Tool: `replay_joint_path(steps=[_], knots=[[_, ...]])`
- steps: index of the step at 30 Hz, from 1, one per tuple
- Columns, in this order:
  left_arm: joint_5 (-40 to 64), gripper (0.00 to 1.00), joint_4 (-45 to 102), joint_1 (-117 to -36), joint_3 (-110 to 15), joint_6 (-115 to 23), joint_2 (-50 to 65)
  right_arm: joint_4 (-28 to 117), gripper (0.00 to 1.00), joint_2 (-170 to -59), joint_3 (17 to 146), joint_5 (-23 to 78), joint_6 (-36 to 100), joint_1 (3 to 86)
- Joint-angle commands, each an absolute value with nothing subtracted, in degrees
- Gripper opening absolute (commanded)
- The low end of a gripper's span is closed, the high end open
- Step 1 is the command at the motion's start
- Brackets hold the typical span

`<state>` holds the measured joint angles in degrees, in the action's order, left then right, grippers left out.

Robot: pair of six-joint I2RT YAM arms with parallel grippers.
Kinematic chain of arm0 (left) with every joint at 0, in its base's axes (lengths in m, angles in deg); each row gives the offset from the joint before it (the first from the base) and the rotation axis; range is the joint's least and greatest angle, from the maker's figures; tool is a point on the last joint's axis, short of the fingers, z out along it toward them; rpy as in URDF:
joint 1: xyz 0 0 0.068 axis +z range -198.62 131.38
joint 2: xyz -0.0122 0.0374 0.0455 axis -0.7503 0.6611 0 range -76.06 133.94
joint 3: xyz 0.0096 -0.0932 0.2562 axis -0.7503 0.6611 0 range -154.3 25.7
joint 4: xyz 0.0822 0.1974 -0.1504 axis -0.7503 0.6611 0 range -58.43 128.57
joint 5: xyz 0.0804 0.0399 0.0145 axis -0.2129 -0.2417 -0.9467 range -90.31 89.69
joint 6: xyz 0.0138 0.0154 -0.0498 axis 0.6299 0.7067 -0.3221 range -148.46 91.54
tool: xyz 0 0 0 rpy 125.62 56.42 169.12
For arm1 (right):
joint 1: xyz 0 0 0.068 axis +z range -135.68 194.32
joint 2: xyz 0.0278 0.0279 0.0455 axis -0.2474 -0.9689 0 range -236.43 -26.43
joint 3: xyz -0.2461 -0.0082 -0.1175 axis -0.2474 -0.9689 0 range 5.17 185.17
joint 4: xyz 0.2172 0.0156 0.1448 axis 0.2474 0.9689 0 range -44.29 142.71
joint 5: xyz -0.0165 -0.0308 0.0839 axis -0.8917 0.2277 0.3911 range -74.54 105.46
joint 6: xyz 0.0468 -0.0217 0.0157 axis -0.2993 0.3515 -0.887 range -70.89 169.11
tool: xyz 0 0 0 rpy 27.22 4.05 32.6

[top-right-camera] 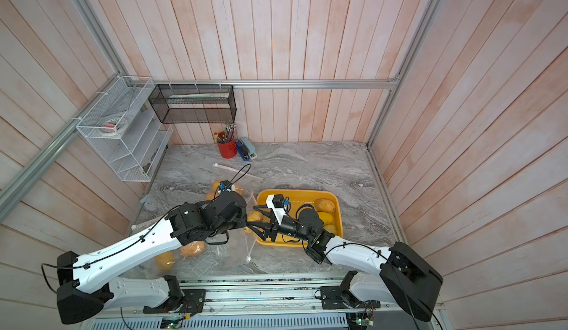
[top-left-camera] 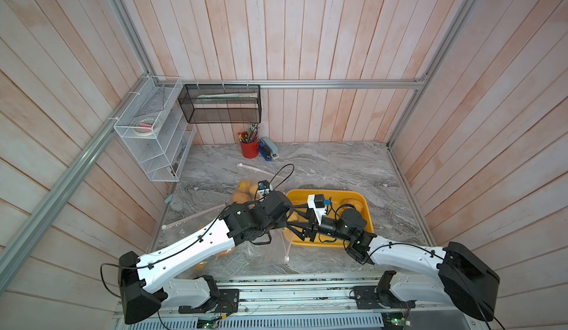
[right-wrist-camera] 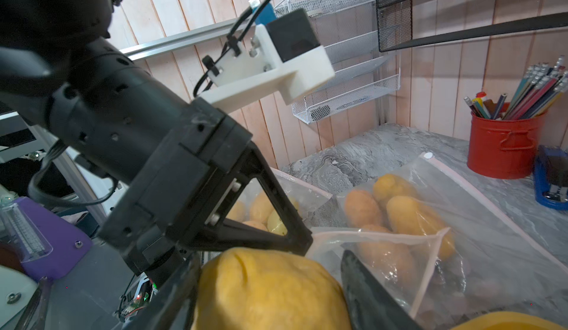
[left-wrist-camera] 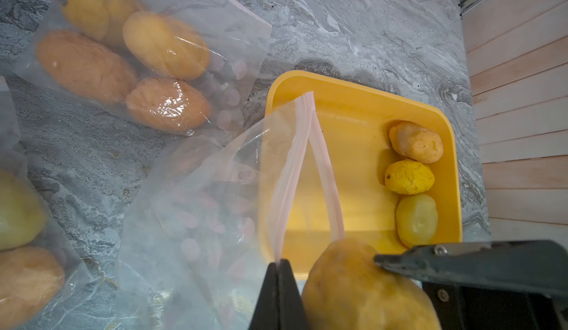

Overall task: Put the potatoes into a zipper bag and zip it
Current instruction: Place the potato into the zipper food storage bag.

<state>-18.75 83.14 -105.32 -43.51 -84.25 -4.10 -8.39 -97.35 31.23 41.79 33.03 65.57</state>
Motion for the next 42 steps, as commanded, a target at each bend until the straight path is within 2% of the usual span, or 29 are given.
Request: replay_joint_path(steps=[1, 9, 15, 16, 20, 23, 28, 36, 39, 42], knots=[[-17.75, 0.00, 82.53, -104.48, -45.30, -82.35, -4.26, -10.77, 0.43, -97.73, 30.24, 43.43, 37.11, 65.74], [-17.77, 0.00, 84.35, -103.81, -46.63, -81.29, -6.77, -7.36, 0.41, -98.72, 28.83, 42.62, 41.92, 65.74], [-17.69, 0.00, 84.13, -103.81, -46.45, -80.93, -8.67, -2.64, 0.43, -100.23, 30.00, 37.62, 44.38, 66.28], [-17.47, 0.00, 84.04, -103.81, -46.37, -80.93, -8.58, -1.34, 0.44, -100.54, 30.67, 35.69, 44.89, 66.88], [-17.30, 0.00, 84.04, -103.81, -46.46, -80.67, -7.78, 2.58, 0.61, -101.99, 33.24, 31.20, 45.55, 67.94], [-17.34, 0.00, 84.04, -101.80, -46.28, -80.74, -7.58, 3.04, 0.78, -102.52, 33.97, 29.36, 43.99, 67.95], [-18.24, 0.00, 84.38, -101.32, -45.45, -81.61, -7.90, 5.16, 0.90, -102.59, 35.80, 29.08, 41.02, 67.94], [-18.57, 0.00, 84.72, -100.78, -44.12, -82.37, -8.32, 10.35, 0.96, -97.21, 37.37, 25.15, 35.27, 67.94], [-19.03, 0.00, 84.93, -100.70, -43.84, -82.68, -8.46, 18.99, 0.98, -89.86, 39.15, 16.08, 29.17, 67.94], [-19.31, 0.00, 85.35, -100.56, -43.76, -82.94, -8.43, 35.54, 0.98, -81.38, 43.02, 1.51, 18.56, 67.56]])
